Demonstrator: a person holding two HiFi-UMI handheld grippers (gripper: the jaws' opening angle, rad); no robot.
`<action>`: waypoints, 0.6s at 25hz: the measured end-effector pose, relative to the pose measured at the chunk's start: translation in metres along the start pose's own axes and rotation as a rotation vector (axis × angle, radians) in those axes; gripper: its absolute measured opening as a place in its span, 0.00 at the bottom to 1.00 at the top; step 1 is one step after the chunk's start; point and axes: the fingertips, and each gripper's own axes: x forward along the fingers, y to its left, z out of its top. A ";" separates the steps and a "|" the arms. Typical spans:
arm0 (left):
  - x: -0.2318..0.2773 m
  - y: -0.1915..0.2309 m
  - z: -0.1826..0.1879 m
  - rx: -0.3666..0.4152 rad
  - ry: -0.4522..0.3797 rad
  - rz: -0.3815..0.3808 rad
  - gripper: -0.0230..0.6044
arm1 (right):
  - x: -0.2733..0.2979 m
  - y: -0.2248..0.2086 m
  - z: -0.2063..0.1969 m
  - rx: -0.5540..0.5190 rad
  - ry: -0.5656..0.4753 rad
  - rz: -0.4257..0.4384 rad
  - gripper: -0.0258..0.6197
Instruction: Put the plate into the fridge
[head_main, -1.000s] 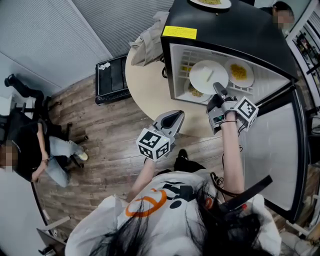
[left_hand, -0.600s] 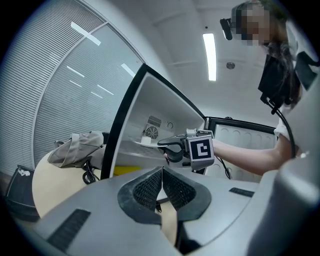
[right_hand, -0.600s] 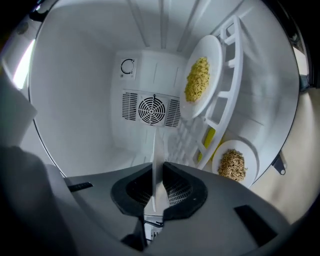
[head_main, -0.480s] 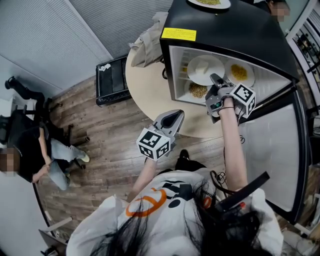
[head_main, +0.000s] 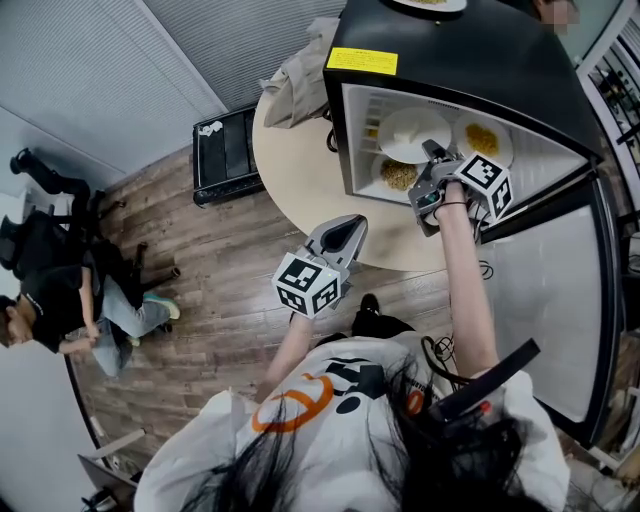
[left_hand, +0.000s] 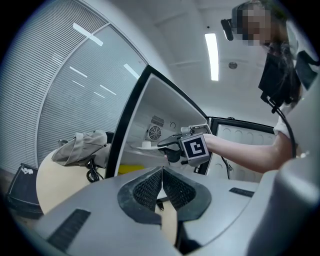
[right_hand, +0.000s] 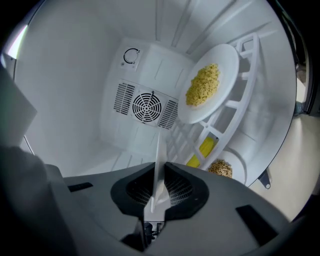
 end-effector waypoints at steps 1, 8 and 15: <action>0.000 0.000 0.000 0.000 0.001 0.000 0.06 | 0.000 0.001 0.001 -0.015 -0.002 -0.008 0.09; -0.004 -0.001 -0.002 0.003 0.007 0.005 0.06 | 0.010 0.004 0.006 -0.261 -0.009 -0.090 0.10; -0.007 -0.002 -0.002 0.009 0.011 0.010 0.06 | 0.016 0.015 0.003 -0.706 -0.004 -0.200 0.29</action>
